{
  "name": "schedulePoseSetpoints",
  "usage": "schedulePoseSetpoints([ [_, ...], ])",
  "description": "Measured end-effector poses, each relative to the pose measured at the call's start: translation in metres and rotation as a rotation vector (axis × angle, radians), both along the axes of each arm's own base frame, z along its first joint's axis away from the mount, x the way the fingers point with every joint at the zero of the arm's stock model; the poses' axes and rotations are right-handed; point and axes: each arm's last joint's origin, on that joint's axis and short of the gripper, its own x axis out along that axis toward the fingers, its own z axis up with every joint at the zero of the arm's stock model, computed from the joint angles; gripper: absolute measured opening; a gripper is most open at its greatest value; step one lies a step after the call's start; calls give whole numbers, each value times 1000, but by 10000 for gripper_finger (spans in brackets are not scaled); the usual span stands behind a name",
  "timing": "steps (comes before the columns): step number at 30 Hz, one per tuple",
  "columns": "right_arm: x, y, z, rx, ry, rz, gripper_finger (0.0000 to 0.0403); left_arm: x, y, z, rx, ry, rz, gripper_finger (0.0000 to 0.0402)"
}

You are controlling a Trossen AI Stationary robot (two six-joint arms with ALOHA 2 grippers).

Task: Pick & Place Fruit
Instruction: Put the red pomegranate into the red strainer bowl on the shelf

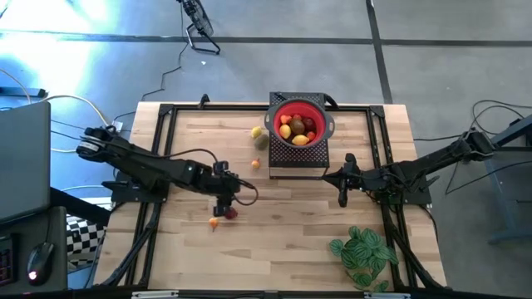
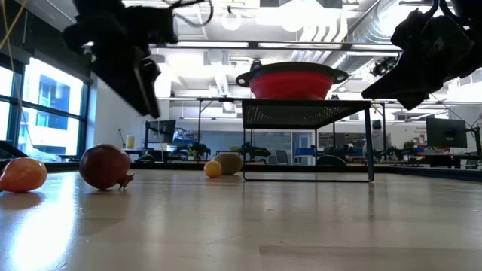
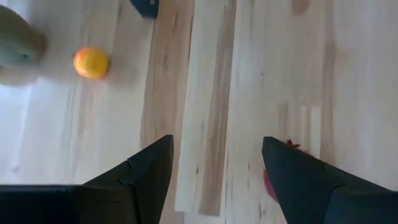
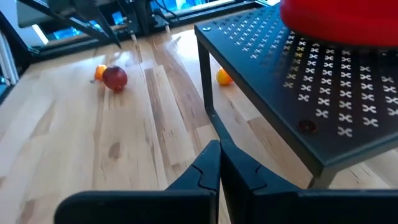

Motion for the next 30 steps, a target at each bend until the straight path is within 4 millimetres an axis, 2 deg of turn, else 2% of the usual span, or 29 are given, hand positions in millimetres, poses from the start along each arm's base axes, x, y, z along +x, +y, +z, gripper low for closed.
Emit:
schedulePoseSetpoints([
  [11, 0, 0, 0, -2, 1, 1, 2, 3, -1, -6, -3, 11, 7, 239],
  [24, 0, 0, 0, -7, 4, 3, 2, 1, -4, -7, -140, 49, 15, 239],
  [30, 0, 0, 0, -7, 3, 3, 2, -3, -3, -9, -180, 85, 86, 239],
])
